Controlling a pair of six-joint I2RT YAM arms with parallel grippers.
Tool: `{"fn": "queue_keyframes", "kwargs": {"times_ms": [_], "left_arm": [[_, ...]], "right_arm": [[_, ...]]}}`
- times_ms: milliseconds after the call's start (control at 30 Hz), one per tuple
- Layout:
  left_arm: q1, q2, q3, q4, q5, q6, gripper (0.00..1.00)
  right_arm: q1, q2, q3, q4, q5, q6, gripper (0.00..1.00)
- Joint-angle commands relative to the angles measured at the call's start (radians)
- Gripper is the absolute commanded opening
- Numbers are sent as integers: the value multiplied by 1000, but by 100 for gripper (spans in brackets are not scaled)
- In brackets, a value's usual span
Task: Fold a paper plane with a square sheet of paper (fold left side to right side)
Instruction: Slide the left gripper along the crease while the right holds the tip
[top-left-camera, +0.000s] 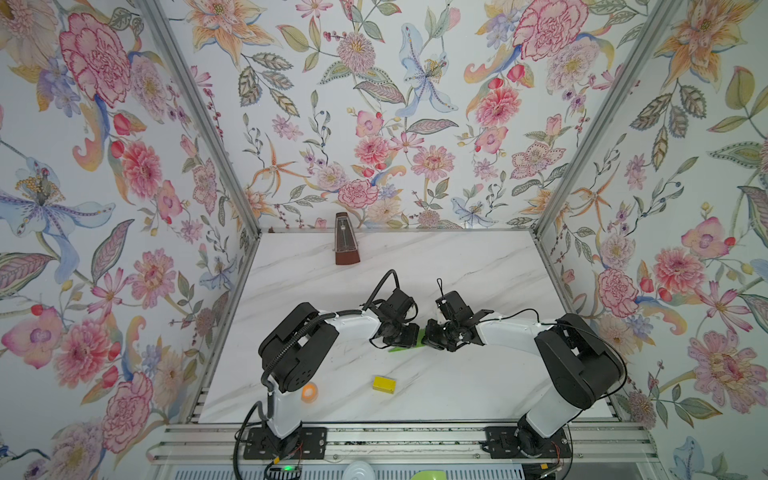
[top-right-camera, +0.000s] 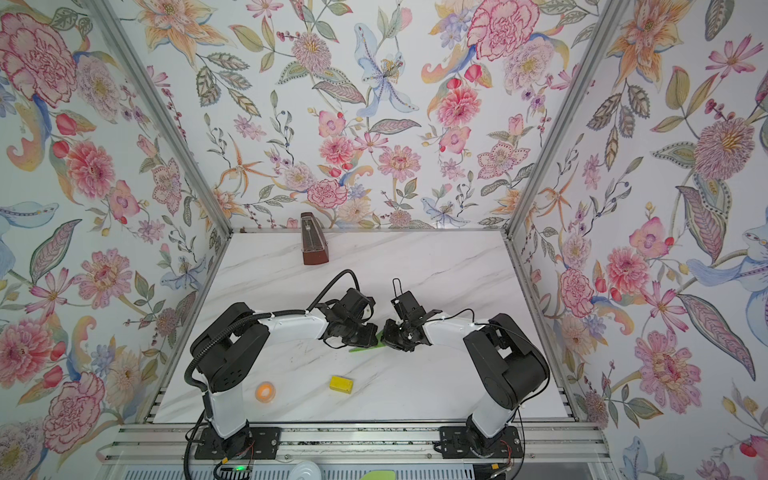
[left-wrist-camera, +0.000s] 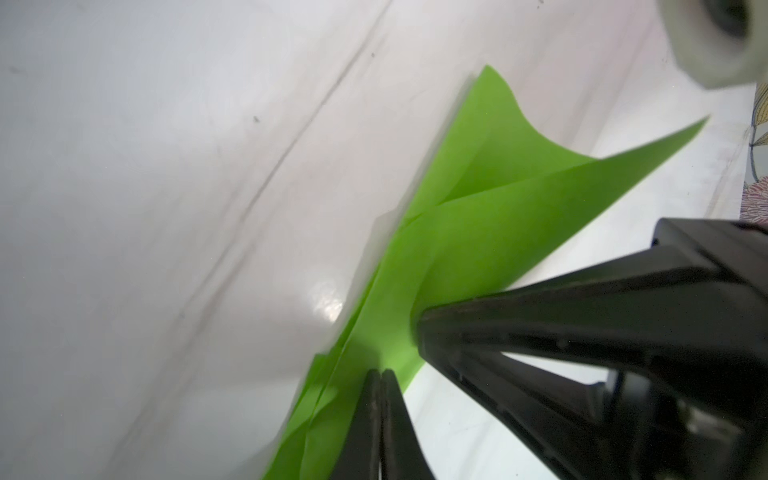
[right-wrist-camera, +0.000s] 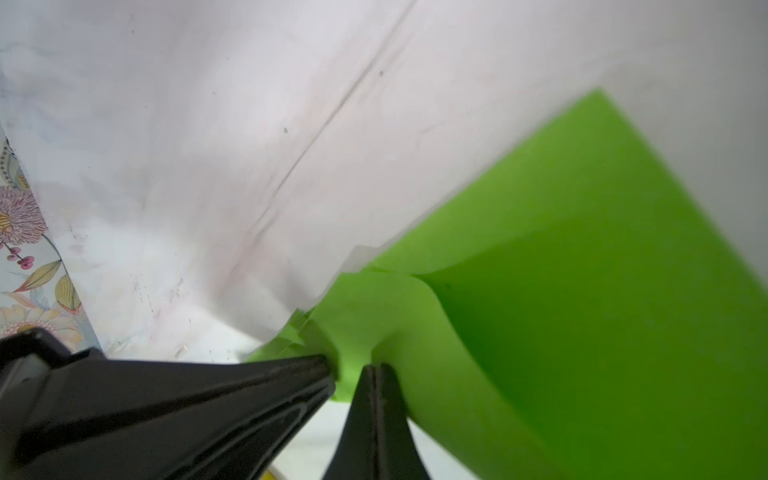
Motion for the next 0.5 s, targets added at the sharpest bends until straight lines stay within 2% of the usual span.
{"fn": "queue_keyframes", "kwargs": {"times_ms": [0,467], "left_arm": [[18,20,-21,-78,-79,35,7],[30,39,-20,-113,-65,84,6]], "right_arm": [[21,39,-33,-215,45,-33,0],[36,-4,76,-232,-27,-70,0]]}}
